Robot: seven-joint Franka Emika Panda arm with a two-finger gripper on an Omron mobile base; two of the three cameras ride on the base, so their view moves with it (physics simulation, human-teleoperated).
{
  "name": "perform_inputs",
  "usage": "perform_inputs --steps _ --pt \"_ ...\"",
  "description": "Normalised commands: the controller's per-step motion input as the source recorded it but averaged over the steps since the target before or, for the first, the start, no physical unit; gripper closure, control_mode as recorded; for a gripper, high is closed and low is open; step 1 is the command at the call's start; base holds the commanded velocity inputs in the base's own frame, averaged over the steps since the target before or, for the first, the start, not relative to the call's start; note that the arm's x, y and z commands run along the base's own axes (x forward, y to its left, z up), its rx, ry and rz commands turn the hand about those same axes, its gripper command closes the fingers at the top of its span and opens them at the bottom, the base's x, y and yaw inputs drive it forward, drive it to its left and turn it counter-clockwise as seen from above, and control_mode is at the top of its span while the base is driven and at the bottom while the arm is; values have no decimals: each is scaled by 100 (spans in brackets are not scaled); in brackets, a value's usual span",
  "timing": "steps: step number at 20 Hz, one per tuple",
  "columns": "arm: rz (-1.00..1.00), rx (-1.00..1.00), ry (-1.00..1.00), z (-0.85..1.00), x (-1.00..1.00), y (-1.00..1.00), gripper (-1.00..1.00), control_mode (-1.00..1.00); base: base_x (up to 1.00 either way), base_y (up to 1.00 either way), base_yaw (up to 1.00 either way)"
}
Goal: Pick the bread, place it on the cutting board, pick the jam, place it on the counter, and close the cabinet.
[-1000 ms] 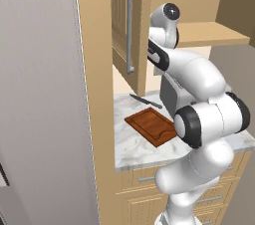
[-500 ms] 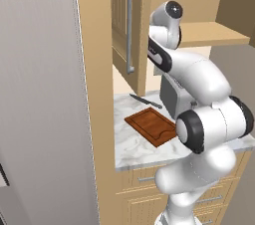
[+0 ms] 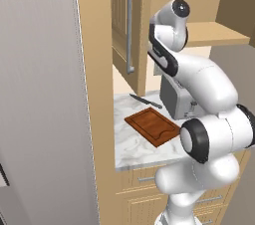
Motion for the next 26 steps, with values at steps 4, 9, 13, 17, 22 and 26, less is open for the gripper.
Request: perform_inputs --steps 4,9,13,17,22,26 --pt "0 0 -1 0 -34 -12 100 -100 0 0 0" --pt "0 0 -1 2 -39 -9 100 -100 0 0 0" --pt "0 0 -1 13 -43 -6 100 -100 0 0 0" --pt "0 0 0 14 -46 -6 100 -100 0 0 0" --pt "0 0 0 15 -49 -9 100 -100 0 0 0" --pt "0 0 0 11 -53 -10 100 -100 0 0 0"
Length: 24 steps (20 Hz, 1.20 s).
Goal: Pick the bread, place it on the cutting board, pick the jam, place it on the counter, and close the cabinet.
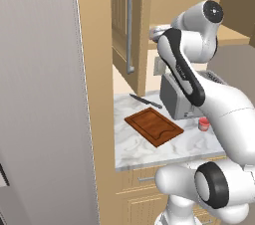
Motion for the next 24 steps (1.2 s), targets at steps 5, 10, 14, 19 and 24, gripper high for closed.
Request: perform_inputs --steps 5,10,14,19,24 --pt "0 0 0 1 -57 -9 100 -100 0 0 0" --pt "0 0 0 0 -58 -5 100 -100 0 0 0" --pt "0 0 0 0 -47 -3 100 -100 0 0 0" --pt "0 0 1 -4 -42 0 100 -100 0 0 0" --pt "0 0 6 -1 -34 0 100 -100 0 0 0"
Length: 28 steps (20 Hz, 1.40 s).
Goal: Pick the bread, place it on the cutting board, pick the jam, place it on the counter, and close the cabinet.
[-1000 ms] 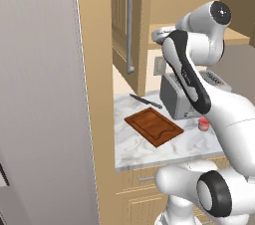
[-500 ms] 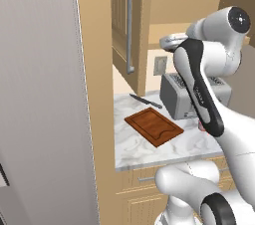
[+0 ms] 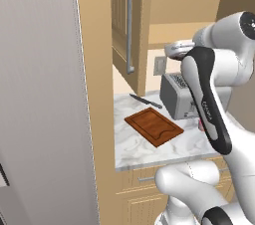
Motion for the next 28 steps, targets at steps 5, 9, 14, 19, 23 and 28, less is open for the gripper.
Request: perform_inputs --steps 5,9,14,19,23,28 --pt "0 0 6 -6 -16 0 100 -100 0 0 0" --pt "0 0 5 -8 -4 0 100 -100 0 0 0" --pt "0 0 4 -17 0 0 100 -100 0 0 0" --pt "0 -1 5 -21 0 0 100 -100 0 0 0" --pt "0 -3 6 -25 -1 0 100 -100 0 0 0" --pt "0 -5 7 -25 0 0 100 -100 0 0 0"
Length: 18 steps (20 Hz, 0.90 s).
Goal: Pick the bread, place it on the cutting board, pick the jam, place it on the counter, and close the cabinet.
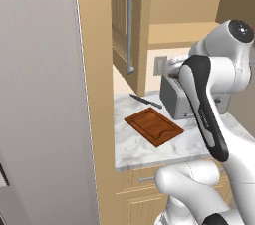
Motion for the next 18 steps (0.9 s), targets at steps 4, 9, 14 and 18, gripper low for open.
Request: perform_inputs --steps 4,9,14,18 --pt "0 -1 5 -29 -1 0 100 -100 0 0 0" --pt "0 0 3 -36 -1 0 100 -100 0 0 0" --pt "0 0 2 -39 0 0 100 -100 0 0 0" --pt "0 0 0 -41 0 0 100 -100 0 0 0"
